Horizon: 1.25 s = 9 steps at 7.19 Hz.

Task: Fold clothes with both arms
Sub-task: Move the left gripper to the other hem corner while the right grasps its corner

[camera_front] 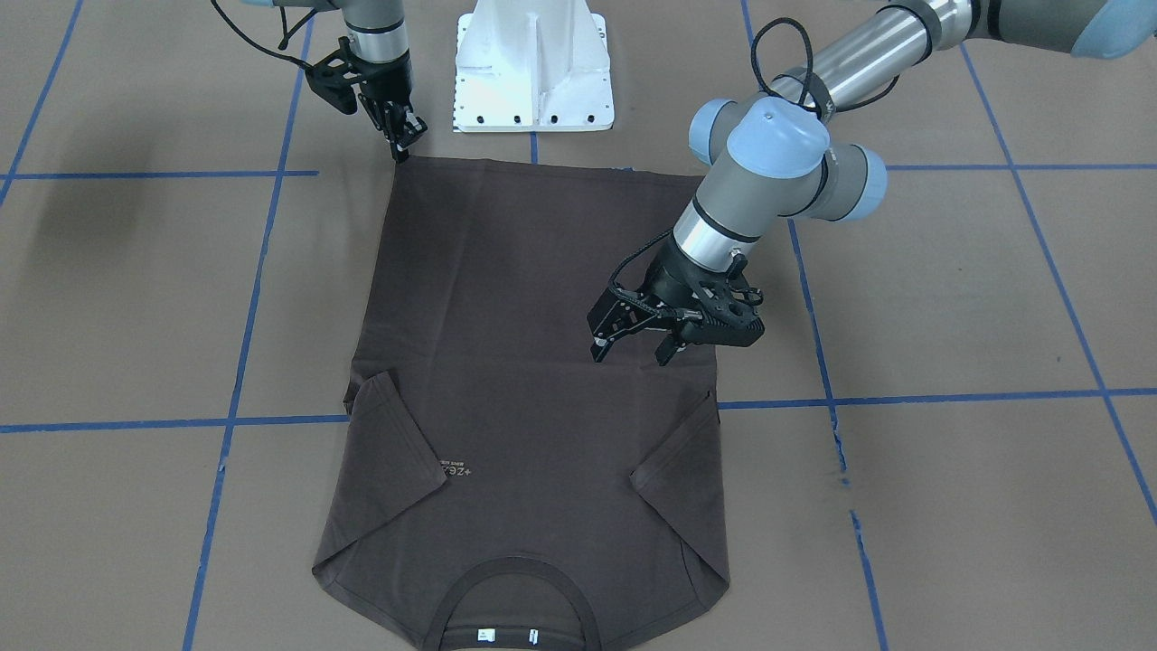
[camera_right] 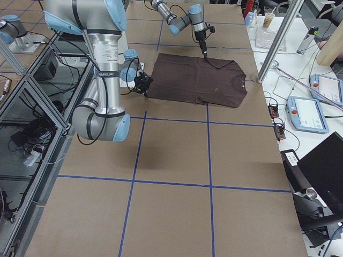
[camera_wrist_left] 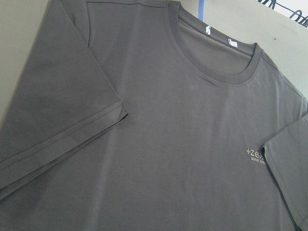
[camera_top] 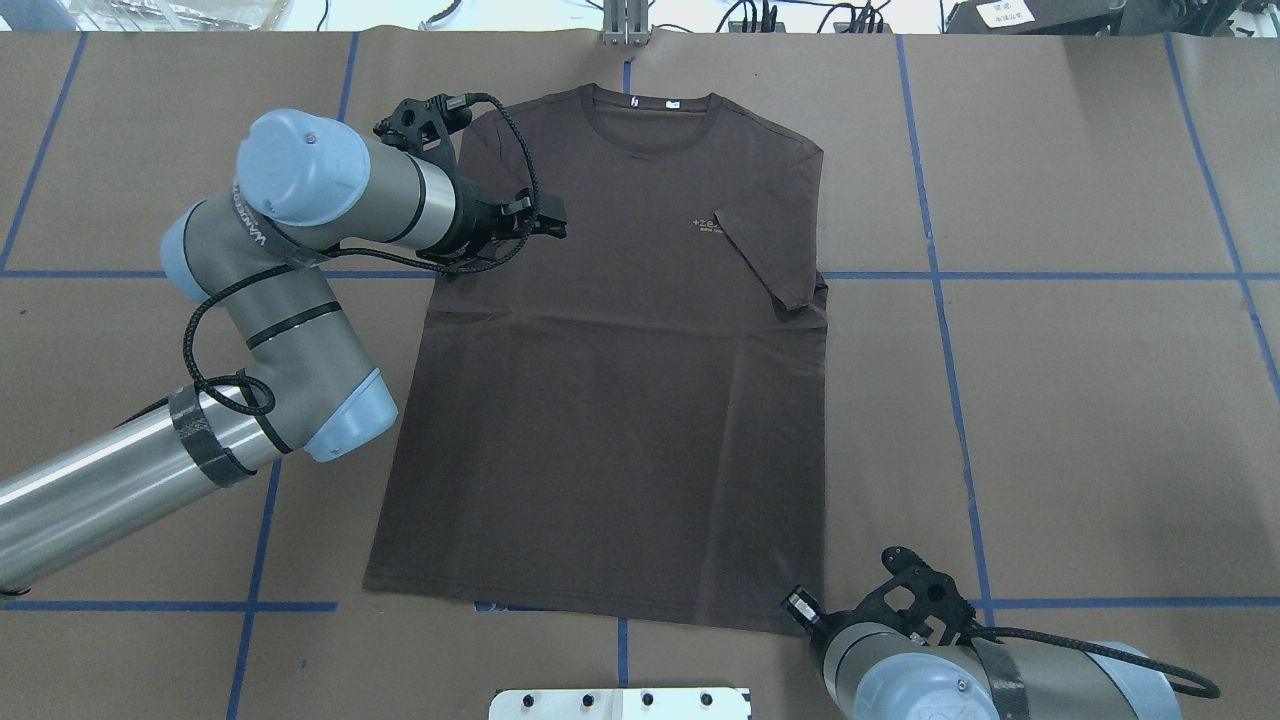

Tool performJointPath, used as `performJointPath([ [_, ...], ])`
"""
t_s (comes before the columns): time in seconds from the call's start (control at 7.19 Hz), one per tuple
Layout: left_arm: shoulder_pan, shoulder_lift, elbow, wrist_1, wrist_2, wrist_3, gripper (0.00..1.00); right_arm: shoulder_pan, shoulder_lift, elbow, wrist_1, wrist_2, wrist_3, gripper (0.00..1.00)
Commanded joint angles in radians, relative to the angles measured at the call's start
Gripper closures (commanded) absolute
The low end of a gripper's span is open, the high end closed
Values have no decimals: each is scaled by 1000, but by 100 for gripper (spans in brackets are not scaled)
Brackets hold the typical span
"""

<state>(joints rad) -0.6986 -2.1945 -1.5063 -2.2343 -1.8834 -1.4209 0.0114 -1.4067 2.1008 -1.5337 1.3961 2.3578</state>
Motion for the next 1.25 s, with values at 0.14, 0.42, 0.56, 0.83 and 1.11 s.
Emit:
performJointPath([
  [0.14,78,215,-260,12,57,-81,1,4,-12,54,0,1,0,100],
  [0.42,239,368,-430,135,234,-90,0,5,-20,56,0,1,0,100],
  [0.56,337,463,-510,177,316,-168,0,5,-18,56,-2,1,0,100],
  [0.83,399,574,-523,182,358,-197,3,5,-18,56,0,1,0,100],
  [1.11,456,578,-520,227,357,-254,11,5,-20,56,0,1,0,100],
])
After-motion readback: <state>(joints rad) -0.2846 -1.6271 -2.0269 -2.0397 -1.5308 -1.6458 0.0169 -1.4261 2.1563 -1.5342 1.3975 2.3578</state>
